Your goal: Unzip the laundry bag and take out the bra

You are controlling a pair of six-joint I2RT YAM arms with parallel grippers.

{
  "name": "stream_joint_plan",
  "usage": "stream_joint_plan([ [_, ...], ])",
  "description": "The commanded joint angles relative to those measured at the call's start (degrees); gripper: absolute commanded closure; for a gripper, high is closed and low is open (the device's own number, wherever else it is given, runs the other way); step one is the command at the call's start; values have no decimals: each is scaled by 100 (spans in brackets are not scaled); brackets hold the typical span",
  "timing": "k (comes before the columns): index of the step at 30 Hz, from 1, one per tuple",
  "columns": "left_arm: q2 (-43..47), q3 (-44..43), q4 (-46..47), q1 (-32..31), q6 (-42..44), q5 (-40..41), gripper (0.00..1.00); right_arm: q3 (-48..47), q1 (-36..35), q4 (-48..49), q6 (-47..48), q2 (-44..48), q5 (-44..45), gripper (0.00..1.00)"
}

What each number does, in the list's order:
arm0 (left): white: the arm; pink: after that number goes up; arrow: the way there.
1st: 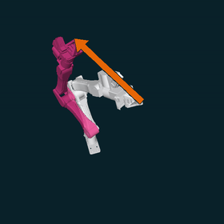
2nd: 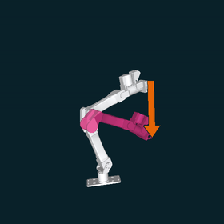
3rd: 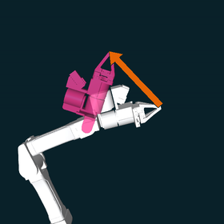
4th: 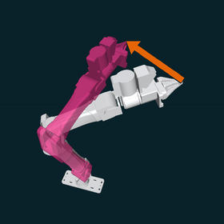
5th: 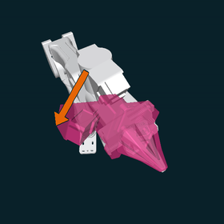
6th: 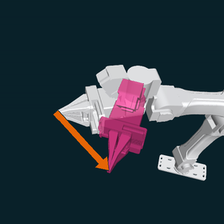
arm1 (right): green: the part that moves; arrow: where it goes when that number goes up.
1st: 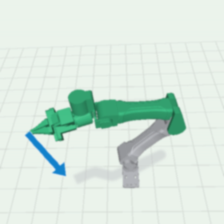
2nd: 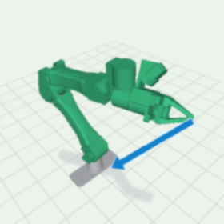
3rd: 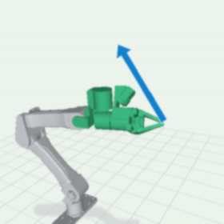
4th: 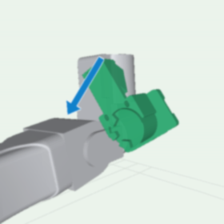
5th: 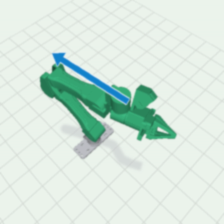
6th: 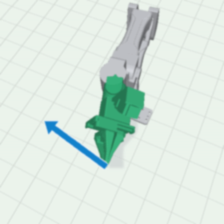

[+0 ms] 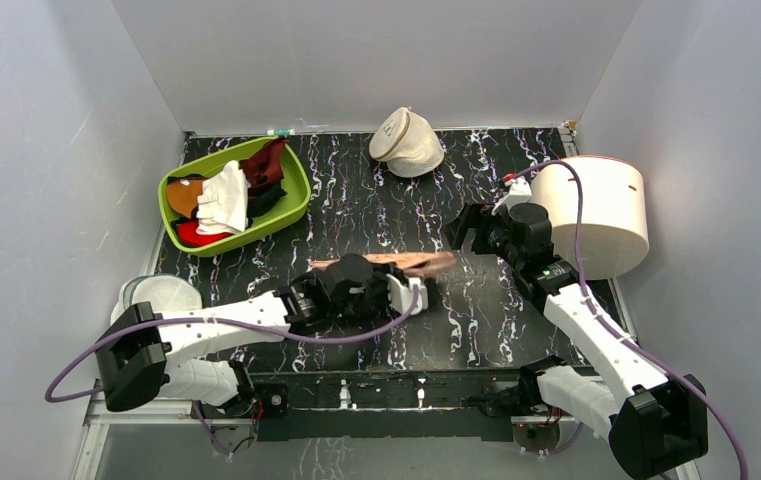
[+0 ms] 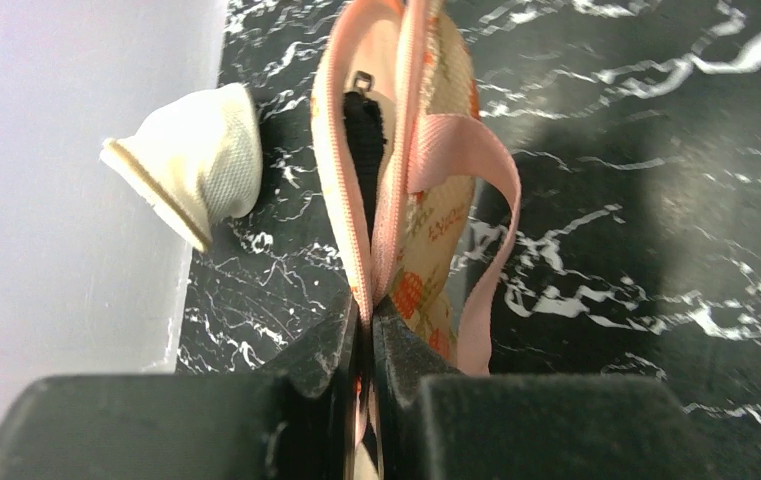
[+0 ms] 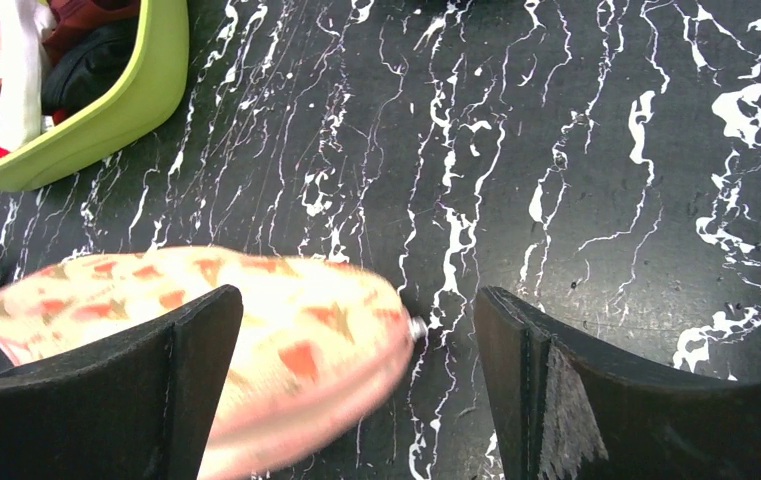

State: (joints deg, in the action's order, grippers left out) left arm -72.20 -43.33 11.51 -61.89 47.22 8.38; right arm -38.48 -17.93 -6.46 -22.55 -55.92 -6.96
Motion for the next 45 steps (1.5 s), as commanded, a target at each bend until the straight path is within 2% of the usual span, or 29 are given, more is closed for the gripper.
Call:
stream_joint_plan([
  [1, -14, 133, -402, -406, 179, 110, 100, -276, 18, 67, 93, 118, 203, 14],
  [2, -10, 161, -588, -473, 38, -195, 98, -259, 18, 52, 125, 169, 223, 14],
  [4, -28, 244, -828, -624, -237, -569, 87, -229, 18, 25, 179, 265, 287, 14],
  [9, -93, 155, -1192, -726, -701, -1200, 46, -145, 18, 20, 289, 448, 314, 13],
  [10, -96, 72, -1312, -728, -758, -1333, 41, -149, 18, 3, 325, 462, 310, 13],
  [13, -80, -215, -1627, -719, -1043, -1627, 33, -156, 20, -47, 408, 505, 344, 12],
  [15, -47, -307, -1513, -719, -1294, -1744, 30, -151, 22, -34, 441, 547, 353, 12],
  [17, -165, -398, -1122, -717, -1726, -1476, 30, -166, 19, -22, 452, 568, 366, 12],
  [21, -764, -726, -213, -823, -2948, -948, 20, -202, 28, 4, 432, 613, 395, 12],
  [23, -1122, -816, 246, -1083, -3135, -174, 19, -236, 26, -31, 427, 666, 444, 12],
  [24, -1350, -929, 407, -1202, -3200, 472, 18, -246, 27, -53, 439, 696, 468, 12],
  [26, -1962, -1270, 460, -1381, -3285, 1221, 13, -265, 27, -118, 446, 775, 520, 11],
  [28, -2465, -1539, 540, -1466, -3371, 1657, 12, -274, 33, -173, 449, 834, 538, 11],
  [33, -3172, -1737, 1086, -1593, -3181, 2097, 11, -281, 36, -359, 444, 917, 575, 11],
  [39, -3441, -1281, 1612, -1599, -2905, 2230, 14, -144, 36, -468, 412, 1048, 642, 10],
  [41, -3444, -1116, 1674, -1598, -2914, 2331, 23, -104, 36, -470, 388, 1031, 630, 10],
  [43, -3327, -889, 1671, -1598, -3006, 2409, 44, -91, 36, -485, 381, 969, 609, 10],
  [45, -3120, -626, 1710, -1604, -3075, 2312, 59, -96, 36, -504, 375, 893, 542, 10],
])
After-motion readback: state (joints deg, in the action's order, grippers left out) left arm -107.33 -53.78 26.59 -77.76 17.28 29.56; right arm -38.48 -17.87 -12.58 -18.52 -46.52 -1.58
